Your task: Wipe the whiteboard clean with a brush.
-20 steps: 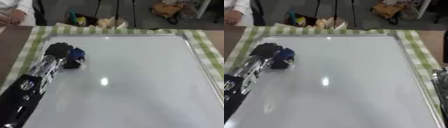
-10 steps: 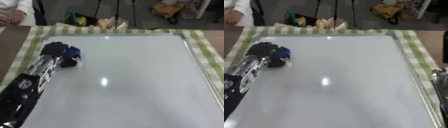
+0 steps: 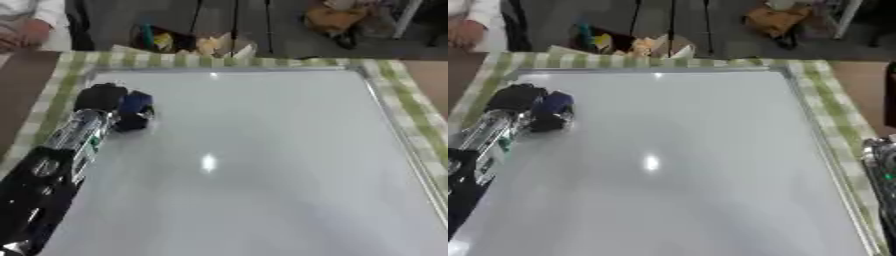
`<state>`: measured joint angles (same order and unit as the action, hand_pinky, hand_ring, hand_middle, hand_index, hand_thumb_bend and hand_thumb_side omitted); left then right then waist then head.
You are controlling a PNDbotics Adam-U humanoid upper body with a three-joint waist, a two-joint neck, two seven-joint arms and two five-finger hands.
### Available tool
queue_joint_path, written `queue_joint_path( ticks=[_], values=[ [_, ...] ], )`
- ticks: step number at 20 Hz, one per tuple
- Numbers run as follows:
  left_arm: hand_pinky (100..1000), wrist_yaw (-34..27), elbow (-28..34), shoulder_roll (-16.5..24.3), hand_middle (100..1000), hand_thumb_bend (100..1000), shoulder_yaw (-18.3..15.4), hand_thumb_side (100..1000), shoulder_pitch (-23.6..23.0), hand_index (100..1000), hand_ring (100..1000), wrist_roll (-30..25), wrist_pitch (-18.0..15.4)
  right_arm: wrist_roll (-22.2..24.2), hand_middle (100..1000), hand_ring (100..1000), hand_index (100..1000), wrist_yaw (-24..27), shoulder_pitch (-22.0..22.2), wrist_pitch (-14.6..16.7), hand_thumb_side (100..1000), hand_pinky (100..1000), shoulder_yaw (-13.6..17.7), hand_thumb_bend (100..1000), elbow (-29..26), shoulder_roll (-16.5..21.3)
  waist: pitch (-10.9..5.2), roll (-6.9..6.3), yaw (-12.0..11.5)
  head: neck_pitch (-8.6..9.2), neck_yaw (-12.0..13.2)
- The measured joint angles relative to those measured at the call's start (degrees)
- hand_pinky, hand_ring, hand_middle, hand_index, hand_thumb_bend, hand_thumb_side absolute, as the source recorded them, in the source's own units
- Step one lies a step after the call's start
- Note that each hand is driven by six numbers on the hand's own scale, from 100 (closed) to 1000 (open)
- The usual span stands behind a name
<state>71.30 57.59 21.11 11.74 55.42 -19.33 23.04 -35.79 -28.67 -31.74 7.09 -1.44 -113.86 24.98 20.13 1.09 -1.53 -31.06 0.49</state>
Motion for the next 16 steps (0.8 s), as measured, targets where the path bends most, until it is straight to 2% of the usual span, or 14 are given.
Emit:
queue_joint_path(
  ticks=[16],
  values=[
    [305, 1.3, -1.6, 0.6, 485, 100, -2.6, 822, -0.4, 777, 462, 2.0, 3.7, 0.1, 770, 837, 822, 0.0, 0.0, 0.1, 960, 812, 0.0, 100, 0.0, 0.0, -0.08, 0.14, -0.3, 0.0, -0.1]
  ],
)
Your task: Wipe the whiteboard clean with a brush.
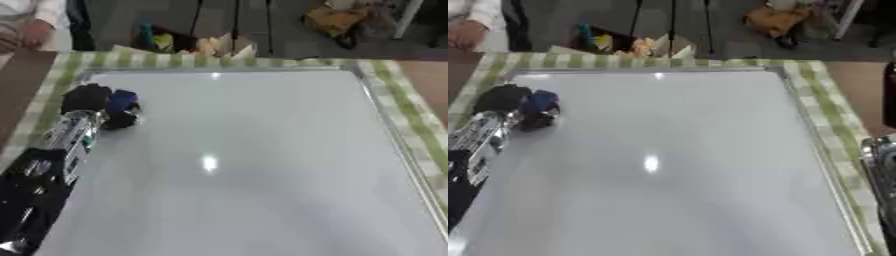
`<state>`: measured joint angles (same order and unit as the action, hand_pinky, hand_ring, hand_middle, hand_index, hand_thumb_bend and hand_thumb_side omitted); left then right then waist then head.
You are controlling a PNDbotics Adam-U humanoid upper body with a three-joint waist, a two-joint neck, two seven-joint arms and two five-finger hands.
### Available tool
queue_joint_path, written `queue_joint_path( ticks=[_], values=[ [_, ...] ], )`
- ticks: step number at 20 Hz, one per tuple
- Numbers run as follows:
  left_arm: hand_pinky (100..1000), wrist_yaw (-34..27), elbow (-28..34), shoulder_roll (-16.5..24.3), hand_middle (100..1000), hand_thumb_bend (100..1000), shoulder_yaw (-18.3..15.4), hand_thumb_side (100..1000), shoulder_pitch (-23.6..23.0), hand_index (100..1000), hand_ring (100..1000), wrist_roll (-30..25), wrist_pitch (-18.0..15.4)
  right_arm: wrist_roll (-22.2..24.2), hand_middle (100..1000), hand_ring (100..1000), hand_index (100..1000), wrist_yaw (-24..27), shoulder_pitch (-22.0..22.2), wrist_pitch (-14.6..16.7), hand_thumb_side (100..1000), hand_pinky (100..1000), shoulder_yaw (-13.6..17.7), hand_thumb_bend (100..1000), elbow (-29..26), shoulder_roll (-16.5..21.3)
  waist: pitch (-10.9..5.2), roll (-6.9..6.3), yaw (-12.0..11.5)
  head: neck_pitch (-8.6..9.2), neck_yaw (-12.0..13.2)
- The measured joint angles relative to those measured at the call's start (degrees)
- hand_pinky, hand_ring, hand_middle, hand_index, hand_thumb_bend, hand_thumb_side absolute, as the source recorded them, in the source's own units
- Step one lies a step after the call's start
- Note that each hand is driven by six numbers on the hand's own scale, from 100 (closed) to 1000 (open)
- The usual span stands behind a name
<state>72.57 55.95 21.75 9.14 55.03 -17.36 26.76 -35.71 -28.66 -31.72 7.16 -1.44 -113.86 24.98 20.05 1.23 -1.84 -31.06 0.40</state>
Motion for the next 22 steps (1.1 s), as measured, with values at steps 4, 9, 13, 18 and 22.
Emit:
queue_joint_path(
  ticks=[4, 9, 13, 18, 22],
  values=[
    [301, 0.6, 0.0, 0.0, 483, 100, -0.2, 816, 0.0, 775, 460, 0.1, 0.6, 0.0, 770, 837, 822, 0.0, 0.0, 0.0, 960, 812, 0.0, 100, 0.0, 0.0, -0.11, 0.01, -0.1, 0.0, 0.0],
    [295, 1.1, 0.1, 0.0, 479, 100, -0.2, 816, -0.1, 774, 456, 0.3, 1.0, 0.1, 771, 837, 822, 0.0, 0.2, -0.1, 959, 812, 0.0, 100, 0.0, 0.0, -0.15, 0.1, -0.2, 0.0, 0.0],
    [290, 0.8, 0.7, 0.4, 477, 100, -0.2, 821, -0.5, 774, 453, 0.0, 0.7, 0.2, 771, 837, 822, 0.0, 0.2, -0.1, 959, 812, 0.0, 100, 0.0, 0.0, -0.27, 0.2, -0.2, 0.0, 0.0],
    [275, -0.6, 2.9, 1.0, 473, 100, 0.4, 826, -1.2, 775, 446, -0.9, -0.3, 0.2, 770, 837, 822, 0.0, 0.3, -0.1, 959, 812, 0.0, 100, 0.0, 0.0, -0.27, 0.29, -0.4, 0.0, 0.0],
    [259, -1.8, 6.5, 1.1, 467, 100, 1.6, 836, -1.6, 774, 436, -1.6, -1.1, 0.3, 770, 837, 822, 0.0, 0.3, -0.1, 958, 812, 0.0, 100, 0.0, 0.0, -0.27, 0.34, -0.4, 0.0, 0.0]
  ],
)
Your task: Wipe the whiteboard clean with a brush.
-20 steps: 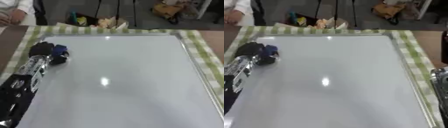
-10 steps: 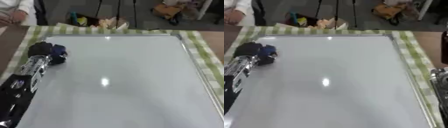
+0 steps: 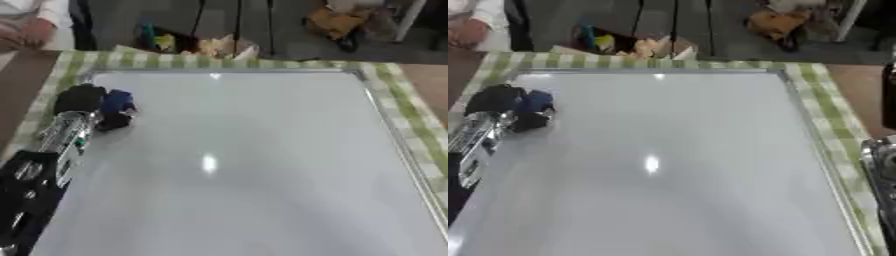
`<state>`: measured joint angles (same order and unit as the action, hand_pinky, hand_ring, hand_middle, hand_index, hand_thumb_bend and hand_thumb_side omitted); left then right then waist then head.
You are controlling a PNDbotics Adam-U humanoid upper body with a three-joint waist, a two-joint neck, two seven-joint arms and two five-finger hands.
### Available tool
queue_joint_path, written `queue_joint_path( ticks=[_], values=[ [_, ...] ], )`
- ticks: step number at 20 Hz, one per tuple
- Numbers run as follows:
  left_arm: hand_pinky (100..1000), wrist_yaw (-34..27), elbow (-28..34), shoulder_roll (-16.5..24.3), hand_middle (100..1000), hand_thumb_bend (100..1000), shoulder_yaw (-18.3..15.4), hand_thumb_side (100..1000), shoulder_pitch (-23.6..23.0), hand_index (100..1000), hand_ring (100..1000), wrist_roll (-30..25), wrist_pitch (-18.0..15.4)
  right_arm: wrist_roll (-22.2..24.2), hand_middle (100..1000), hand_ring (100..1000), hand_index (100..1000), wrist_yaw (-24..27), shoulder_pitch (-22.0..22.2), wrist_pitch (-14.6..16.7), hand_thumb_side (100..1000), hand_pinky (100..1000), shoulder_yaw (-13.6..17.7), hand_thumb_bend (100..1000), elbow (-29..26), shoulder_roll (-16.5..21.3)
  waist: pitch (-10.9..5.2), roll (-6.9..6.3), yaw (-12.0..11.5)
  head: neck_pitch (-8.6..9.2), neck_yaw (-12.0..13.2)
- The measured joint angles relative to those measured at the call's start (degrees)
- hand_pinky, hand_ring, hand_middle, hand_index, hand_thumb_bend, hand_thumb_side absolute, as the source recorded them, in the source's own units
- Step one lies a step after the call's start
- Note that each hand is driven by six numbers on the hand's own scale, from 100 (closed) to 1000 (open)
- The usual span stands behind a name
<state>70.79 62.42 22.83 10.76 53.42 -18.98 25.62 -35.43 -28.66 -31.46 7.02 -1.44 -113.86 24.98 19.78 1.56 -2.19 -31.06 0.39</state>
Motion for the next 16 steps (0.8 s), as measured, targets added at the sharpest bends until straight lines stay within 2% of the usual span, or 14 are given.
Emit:
queue_joint_path(
  ticks=[8, 16],
  values=[
    [257, -2.3, 11.3, 2.1, 467, 100, 2.5, 841, -0.3, 772, 435, -2.8, -2.6, 0.1, 770, 838, 822, 0.0, 0.2, 0.0, 959, 812, 0.0, 100, 0.0, 0.0, 0.0, -0.17, -0.1, 0.0, 0.0],
    [287, -5.4, 17.0, 4.2, 475, 100, 8.1, 843, -2.7, 771, 449, -8.4, -6.4, 0.1, 770, 838, 823, 0.0, 0.2, 0.1, 959, 813, 0.0, 100, 0.0, 0.0, 0.0, -0.35, -0.1, 0.0, 0.0]
  ],
)
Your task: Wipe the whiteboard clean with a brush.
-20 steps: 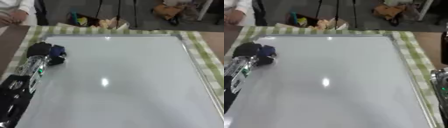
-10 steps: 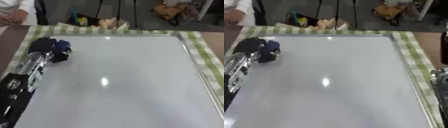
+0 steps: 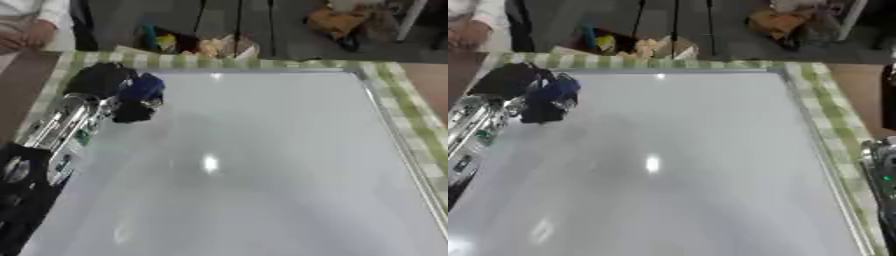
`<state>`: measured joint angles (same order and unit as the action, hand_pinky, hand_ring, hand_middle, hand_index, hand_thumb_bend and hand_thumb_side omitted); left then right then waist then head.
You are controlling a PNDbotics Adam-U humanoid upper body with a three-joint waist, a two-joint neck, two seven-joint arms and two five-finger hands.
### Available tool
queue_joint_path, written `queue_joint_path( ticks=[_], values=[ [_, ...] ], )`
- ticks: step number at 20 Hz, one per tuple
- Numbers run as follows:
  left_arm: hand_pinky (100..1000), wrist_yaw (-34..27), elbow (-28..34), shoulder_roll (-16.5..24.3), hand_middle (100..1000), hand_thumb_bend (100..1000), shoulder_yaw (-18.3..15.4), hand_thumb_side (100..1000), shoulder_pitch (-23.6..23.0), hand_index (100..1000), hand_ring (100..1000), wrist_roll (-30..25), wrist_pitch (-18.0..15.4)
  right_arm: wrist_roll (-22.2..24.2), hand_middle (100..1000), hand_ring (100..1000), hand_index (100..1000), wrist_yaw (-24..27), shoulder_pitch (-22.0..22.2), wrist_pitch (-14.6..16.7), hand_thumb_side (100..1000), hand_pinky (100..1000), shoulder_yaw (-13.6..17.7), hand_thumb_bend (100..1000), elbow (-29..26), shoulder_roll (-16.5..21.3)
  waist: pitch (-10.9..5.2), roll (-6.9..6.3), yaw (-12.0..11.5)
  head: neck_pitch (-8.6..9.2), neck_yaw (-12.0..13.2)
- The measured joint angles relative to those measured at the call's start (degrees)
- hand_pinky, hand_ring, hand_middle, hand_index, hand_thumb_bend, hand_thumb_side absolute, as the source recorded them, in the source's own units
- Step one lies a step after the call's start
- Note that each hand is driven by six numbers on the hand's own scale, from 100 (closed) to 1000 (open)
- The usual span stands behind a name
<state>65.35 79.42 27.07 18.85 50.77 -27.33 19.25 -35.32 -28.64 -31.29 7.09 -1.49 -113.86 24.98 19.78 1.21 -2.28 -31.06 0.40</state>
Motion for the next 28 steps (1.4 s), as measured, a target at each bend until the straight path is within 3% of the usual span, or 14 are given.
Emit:
queue_joint_path(
  ticks=[14, 23, 28],
  values=[
    [296, -5.6, 5.2, 3.6, 478, 100, 6.4, 845, -3.8, 773, 454, -0.8, -2.2, 0.2, 770, 838, 822, 0.0, -0.3, 0.2, 957, 813, -0.3, 100, 0.0, 0.0, 0.0, -0.02, 0.0, 0.48, 0.1],
    [284, -6.3, 6.3, 5.5, 476, 100, 7.4, 851, -5.8, 774, 450, 1.7, -1.7, 0.2, 770, 838, 823, 0.0, -0.4, 0.2, 957, 813, -0.3, 100, 0.0, 0.0, 0.0, -0.03, -0.1, 1.29, 0.4],
    [261, -10.6, 8.1, 6.8, 468, 100, 7.8, 866, -8.0, 777, 436, 2.9, -1.2, 0.2, 770, 838, 823, 0.0, -0.4, 0.2, 957, 813, -0.3, 100, 0.0, 0.0, 0.0, -0.01, 0.0, 1.44, 0.4]
  ],
)
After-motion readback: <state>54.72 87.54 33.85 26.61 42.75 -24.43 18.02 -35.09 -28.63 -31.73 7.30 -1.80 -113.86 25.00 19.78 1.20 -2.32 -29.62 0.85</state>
